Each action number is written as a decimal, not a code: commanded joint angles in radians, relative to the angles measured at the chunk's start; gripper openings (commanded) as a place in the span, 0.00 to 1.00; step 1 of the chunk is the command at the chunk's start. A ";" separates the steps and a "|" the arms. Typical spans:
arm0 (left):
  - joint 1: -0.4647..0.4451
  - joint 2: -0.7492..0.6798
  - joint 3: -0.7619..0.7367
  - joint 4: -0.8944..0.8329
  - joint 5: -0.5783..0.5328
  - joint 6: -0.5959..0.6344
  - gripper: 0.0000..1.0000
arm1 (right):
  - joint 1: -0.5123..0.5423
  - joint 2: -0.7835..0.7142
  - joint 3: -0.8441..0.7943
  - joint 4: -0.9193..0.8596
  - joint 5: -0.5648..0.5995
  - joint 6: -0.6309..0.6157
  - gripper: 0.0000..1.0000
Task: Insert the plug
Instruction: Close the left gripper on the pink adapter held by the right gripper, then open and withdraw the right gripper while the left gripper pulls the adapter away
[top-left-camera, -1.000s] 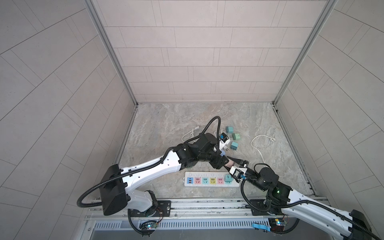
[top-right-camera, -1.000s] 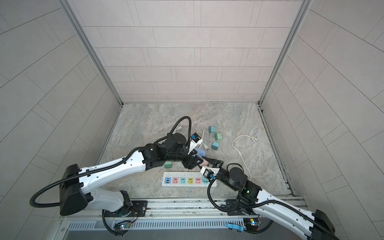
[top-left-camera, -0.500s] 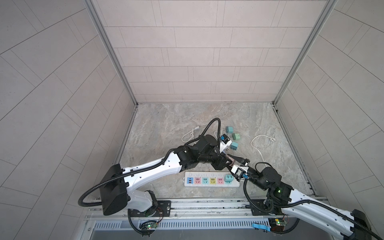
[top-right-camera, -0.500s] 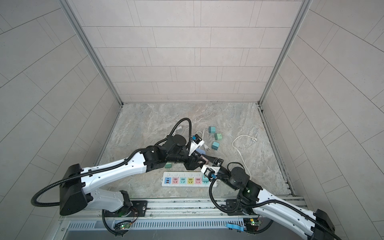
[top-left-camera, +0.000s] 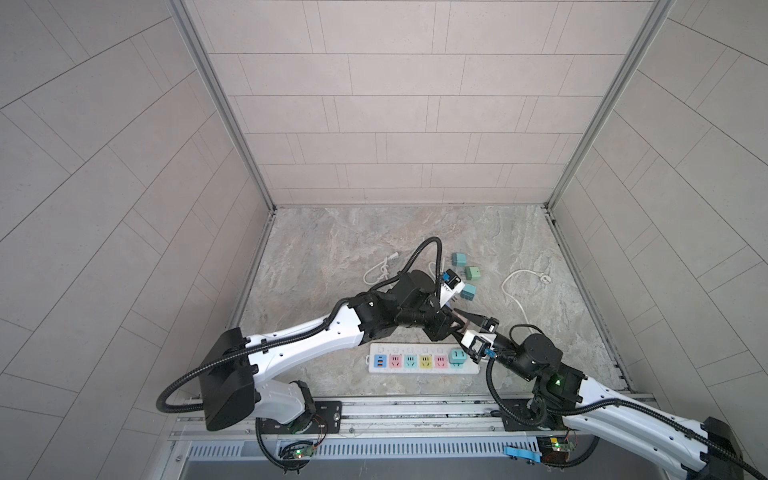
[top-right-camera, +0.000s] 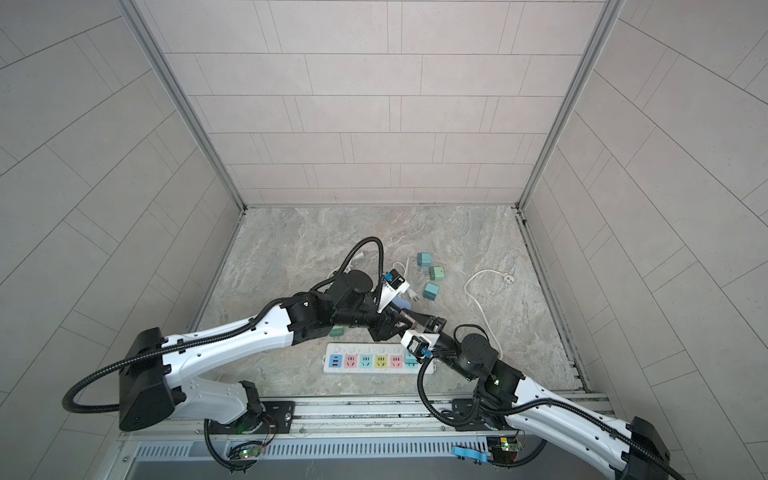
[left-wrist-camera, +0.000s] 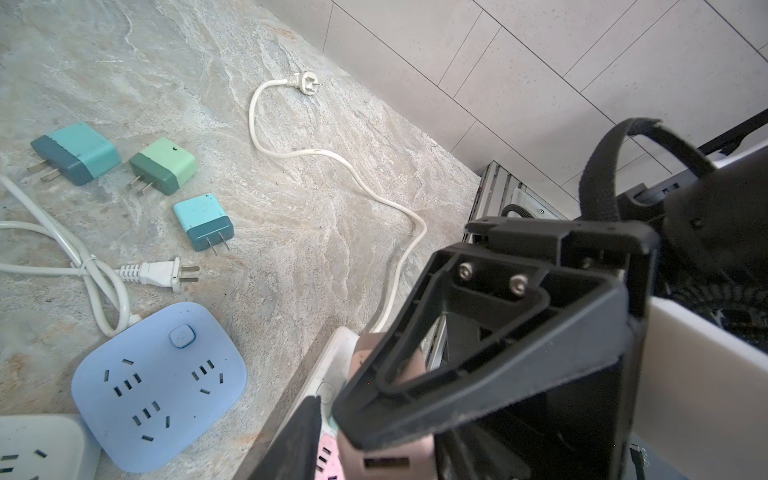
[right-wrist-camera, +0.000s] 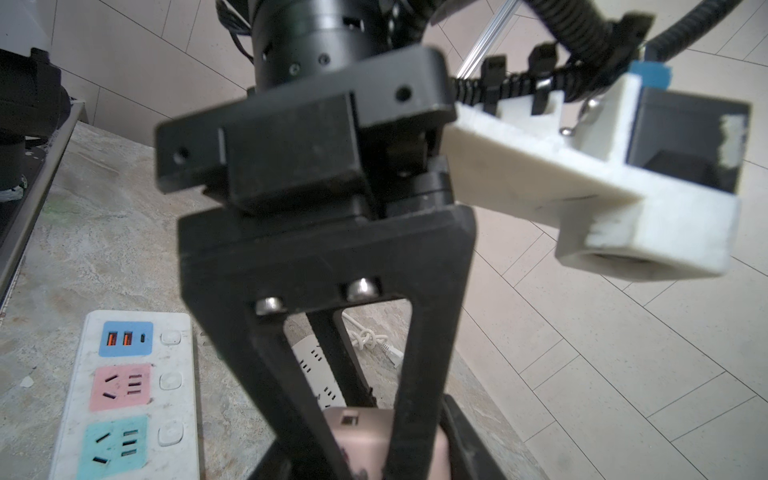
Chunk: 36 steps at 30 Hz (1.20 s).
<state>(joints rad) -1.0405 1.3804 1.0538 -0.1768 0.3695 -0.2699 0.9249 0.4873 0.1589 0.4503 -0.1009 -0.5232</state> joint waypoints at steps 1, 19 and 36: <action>-0.004 -0.004 -0.012 0.002 0.014 0.006 0.43 | 0.010 0.003 0.046 0.074 -0.012 0.001 0.00; 0.014 -0.040 -0.035 -0.019 -0.035 0.051 0.06 | 0.011 -0.016 0.074 -0.033 0.086 0.046 1.00; 0.026 -0.407 -0.183 -0.293 -0.459 0.242 0.00 | -0.318 -0.050 0.026 -0.151 0.426 0.574 1.00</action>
<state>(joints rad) -1.0111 0.9939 0.9012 -0.3912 -0.0013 -0.1013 0.7204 0.4843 0.1875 0.3328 0.2169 -0.2272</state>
